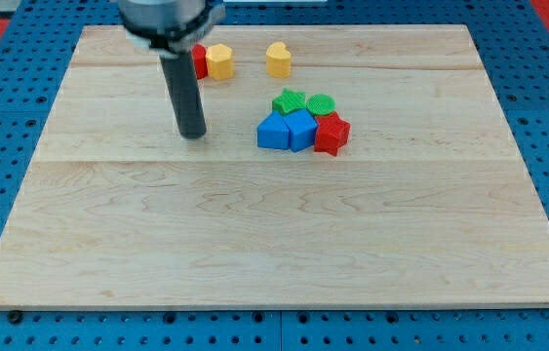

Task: Push the red circle to the bottom left of the yellow hexagon

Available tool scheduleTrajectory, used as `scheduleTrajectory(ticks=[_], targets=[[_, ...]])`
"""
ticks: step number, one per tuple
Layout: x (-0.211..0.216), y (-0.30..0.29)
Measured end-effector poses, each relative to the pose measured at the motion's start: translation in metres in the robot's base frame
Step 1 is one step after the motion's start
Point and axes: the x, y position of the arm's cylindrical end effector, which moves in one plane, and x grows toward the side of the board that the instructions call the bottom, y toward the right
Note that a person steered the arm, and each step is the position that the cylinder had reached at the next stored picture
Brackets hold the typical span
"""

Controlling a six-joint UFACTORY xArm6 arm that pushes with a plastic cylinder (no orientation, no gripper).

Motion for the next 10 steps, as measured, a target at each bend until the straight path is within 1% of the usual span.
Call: scheduleTrajectory(ticks=[2, 3, 4, 5, 6, 7, 8, 9, 10], targets=[[-0.091, -0.089], [-0.140, -0.058], [-0.142, -0.006], [-0.117, 0.006], [-0.099, 0.004], [-0.096, -0.007], [-0.102, -0.039], [-0.078, -0.039], [-0.072, -0.020]])
